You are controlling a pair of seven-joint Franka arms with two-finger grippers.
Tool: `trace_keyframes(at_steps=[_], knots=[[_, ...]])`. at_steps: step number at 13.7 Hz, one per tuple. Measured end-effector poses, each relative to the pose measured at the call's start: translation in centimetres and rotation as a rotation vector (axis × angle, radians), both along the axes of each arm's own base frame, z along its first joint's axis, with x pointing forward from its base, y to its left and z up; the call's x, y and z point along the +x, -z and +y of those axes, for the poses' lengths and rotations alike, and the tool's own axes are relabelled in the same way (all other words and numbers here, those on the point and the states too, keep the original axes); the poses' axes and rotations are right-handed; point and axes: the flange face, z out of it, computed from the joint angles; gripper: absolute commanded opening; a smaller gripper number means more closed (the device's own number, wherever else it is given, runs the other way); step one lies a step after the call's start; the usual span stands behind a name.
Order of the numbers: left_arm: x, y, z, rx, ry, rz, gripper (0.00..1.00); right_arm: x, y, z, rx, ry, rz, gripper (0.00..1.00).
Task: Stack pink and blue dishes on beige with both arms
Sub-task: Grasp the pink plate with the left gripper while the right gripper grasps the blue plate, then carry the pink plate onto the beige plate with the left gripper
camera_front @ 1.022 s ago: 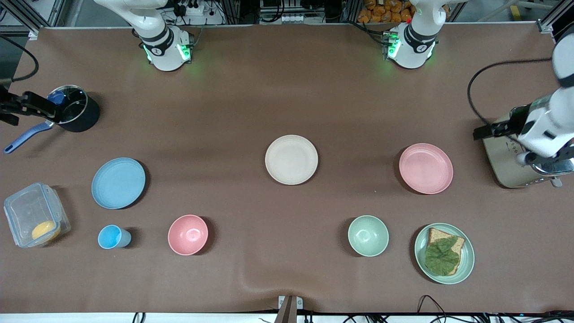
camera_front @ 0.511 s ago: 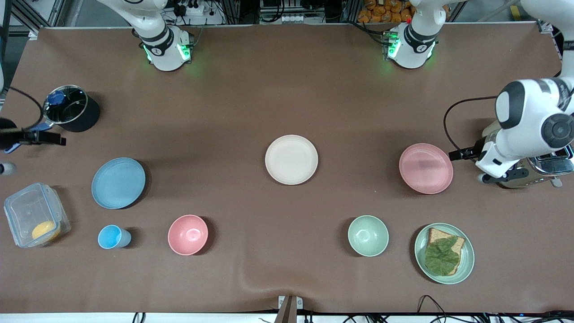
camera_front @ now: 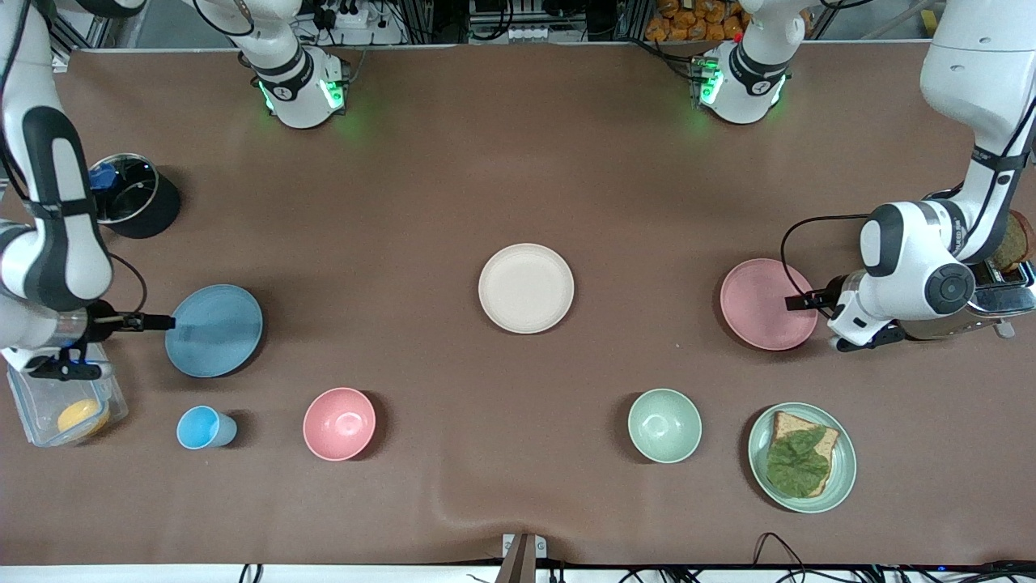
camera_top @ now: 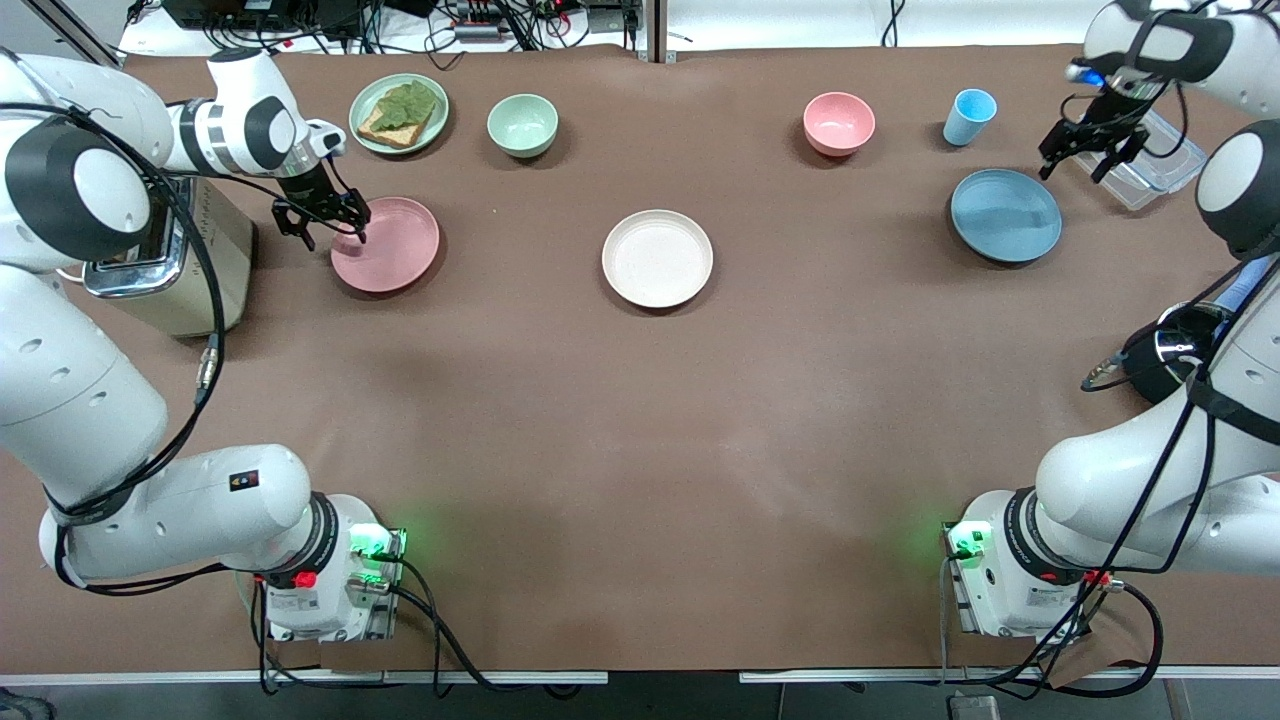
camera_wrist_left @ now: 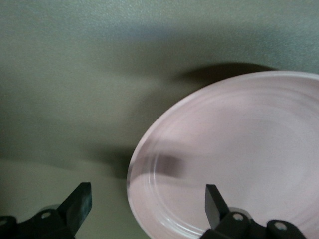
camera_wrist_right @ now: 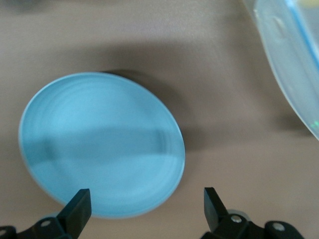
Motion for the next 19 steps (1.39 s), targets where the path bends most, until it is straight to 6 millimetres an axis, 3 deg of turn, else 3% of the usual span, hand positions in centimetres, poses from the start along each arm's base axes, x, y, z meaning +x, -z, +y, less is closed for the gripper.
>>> trace_keyframes(at_steps=[3, 6, 11, 15, 19], knots=[[0.1, 0.2, 0.0, -0.001, 0.000, 0.001, 0.80, -0.6, 3.1, 0.2, -0.005, -0.012, -0.029, 1.00], [0.0, 0.5, 0.0, -0.002, 0.000, 0.006, 0.77, -2.1, 5.1, -0.5, 0.004, -0.046, -0.033, 1.00], [0.0, 0.9, 0.6, -0.008, 0.002, 0.012, 0.48, -3.0, 6.4, -0.9, 0.016, -0.051, -0.010, 1.00], [0.2, 1.1, 0.7, -0.010, 0.003, 0.012, 0.03, -3.7, 7.9, -1.8, 0.029, -0.061, 0.008, 1.00], [0.4, 0.6, 0.8, -0.024, 0.049, 0.008, 0.00, -3.9, 8.2, -2.2, 0.034, -0.067, 0.012, 1.00]])
